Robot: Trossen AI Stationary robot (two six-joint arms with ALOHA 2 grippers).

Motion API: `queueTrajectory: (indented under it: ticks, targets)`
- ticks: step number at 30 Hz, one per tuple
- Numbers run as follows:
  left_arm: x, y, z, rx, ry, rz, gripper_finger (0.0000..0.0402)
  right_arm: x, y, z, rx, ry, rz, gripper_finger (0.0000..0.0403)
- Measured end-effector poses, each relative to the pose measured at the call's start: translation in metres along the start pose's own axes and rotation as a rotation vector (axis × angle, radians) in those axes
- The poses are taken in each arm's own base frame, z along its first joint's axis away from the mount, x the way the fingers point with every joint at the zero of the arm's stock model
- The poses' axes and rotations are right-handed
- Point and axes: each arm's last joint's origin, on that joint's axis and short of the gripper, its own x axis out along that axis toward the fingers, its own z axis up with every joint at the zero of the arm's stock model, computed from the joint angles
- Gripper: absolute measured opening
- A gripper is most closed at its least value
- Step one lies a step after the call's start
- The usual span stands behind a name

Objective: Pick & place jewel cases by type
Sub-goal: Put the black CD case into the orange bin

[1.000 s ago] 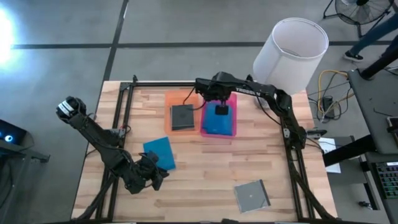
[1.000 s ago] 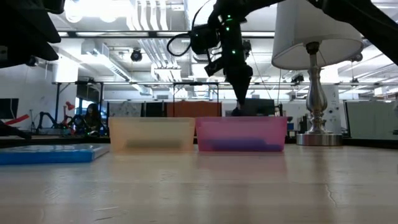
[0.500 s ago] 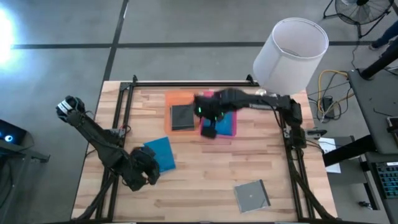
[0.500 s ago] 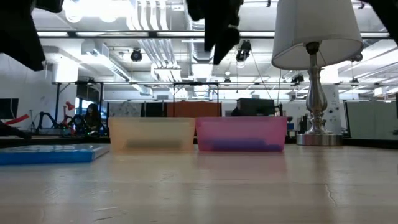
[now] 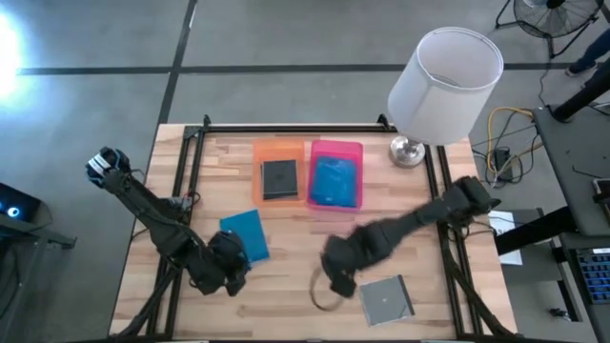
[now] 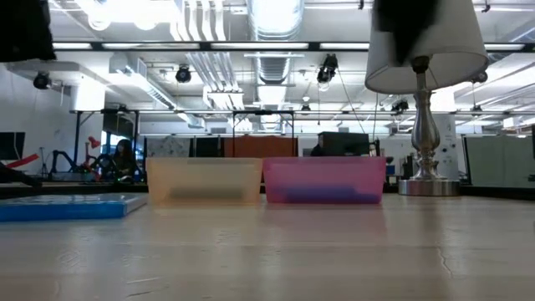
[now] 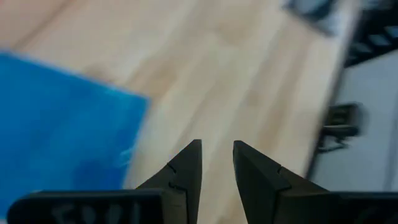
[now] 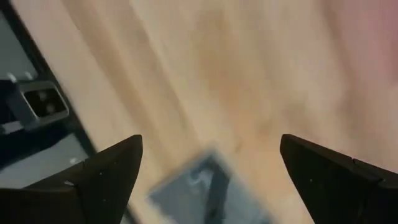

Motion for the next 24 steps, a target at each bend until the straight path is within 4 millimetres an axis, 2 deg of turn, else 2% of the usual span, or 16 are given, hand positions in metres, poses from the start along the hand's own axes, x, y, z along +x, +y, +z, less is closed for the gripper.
queueTrajectory:
  ticks: [5, 10, 15, 19, 24]
  targets:
    - [0.018, -0.009, 0.006, 0.002, -0.039, -0.136, 0.0074, 0.018, -0.002, -0.058, 0.281, 0.073, -0.076, 0.0376]
    - [0.056, -0.02, 0.015, -0.003, 0.001, -0.277, 0.0074, 0.023, -0.01, -0.11, 0.55, 0.055, -0.043, 0.0376]
    - [0.096, -0.045, 0.025, 0.026, 0.046, -0.337, 0.0073, 0.029, -0.033, -0.158, 0.721, 0.062, -0.046, 0.0376]
    - [0.123, -0.066, 0.034, 0.05, 0.084, -0.348, 0.0073, 0.039, -0.048, -0.185, 0.736, 0.087, 0.02, 0.0376]
    - [0.157, -0.087, 0.056, 0.046, 0.099, -0.368, 0.0073, 0.07, -0.066, -0.206, 0.756, 0.095, 0.068, 0.0376]
